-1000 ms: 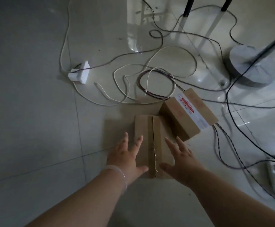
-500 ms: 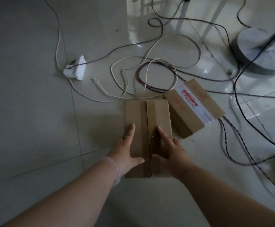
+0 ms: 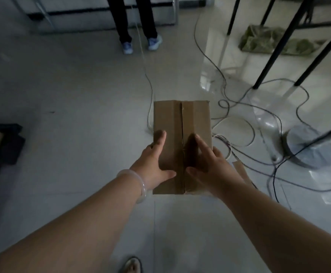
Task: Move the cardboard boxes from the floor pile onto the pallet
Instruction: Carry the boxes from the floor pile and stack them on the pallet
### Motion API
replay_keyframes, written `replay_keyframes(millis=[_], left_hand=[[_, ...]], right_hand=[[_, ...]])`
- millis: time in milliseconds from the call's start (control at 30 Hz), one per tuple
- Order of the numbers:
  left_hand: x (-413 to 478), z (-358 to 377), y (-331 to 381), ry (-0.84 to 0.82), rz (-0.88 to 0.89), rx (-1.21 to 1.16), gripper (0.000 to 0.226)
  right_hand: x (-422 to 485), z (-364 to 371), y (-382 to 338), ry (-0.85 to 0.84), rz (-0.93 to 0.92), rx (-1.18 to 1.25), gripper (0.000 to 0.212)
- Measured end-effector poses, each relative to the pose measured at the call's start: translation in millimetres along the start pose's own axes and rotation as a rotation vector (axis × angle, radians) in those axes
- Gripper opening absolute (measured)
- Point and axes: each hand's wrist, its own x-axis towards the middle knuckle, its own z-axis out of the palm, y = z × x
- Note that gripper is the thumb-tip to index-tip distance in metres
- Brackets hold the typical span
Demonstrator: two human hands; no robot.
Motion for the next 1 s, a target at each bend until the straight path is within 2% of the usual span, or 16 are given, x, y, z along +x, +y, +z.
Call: replay_keyframes(millis=[200,433,700,867,1000], left_hand=[[-155.5,-127.6,50.0,0.259,-0.002,-0.059,0.108],[-341.6,-192.6,33.3,0.51,-0.103,-0.176,0.106],[-499.0,-234.6,-74.9,0.739,-0.232,-0.279,0.111],[-573.9,-263.5,-156.5,0.887,-0.313,-0.363,0.111],[-620.5,-277.5,-217.8,0.9,-0.441,-0.354,0.111]], right_hand=[[-66.4,-83.7,-154.6,0.014,-0.274,-0.105,0.091],[-161.7,-86.4,-299.2,-0.164,-0.501,-0.131,0.093],[-244.1,0.6,-451.8,-0.302,-0.784,-0.232,0.093],[-281.8,80.7,-542.1,-0.424,-0.885,-0.199,0.093],[-305.4,144.0,-593.2,-0.527,-0.923,-0.186,0.093]])
